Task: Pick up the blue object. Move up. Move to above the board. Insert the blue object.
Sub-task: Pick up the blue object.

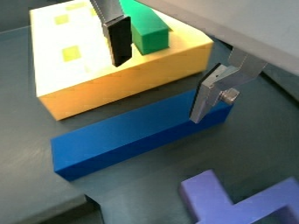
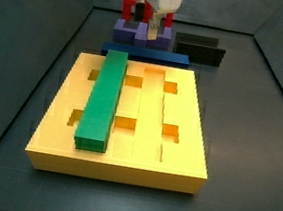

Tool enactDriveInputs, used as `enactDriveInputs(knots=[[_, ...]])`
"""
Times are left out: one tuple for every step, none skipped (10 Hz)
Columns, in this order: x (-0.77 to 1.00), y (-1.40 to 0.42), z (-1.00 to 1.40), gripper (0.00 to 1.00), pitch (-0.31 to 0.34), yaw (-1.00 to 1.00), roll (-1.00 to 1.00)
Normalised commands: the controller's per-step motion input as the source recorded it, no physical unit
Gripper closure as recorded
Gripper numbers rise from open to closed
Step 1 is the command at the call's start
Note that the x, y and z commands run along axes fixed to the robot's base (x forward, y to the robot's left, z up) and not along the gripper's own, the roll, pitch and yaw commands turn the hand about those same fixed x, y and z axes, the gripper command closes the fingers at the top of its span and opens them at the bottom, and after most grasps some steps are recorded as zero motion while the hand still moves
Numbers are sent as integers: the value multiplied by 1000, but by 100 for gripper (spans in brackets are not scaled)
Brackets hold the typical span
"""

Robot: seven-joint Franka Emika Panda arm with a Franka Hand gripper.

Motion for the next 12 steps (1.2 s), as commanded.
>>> enactDriveInputs(knots=[[0,0,0,0,26,0,0],[0,17,-20,0,0,0,0],[0,0,-337,0,0,-606,0],[-34,6,-491,0,-74,-614,-11],[0,0,-434,0,-106,-503,-60],[0,0,-420,0,-96,-491,-47],[0,0,-377,0,-63,-489,0],[0,0,-234,0,0,-474,24],[0,0,-34,0,0,-434,17],[-51,0,-120,0,0,-423,57],[-57,0,-223,0,3,-457,89],[-17,0,-194,0,0,-351,69]])
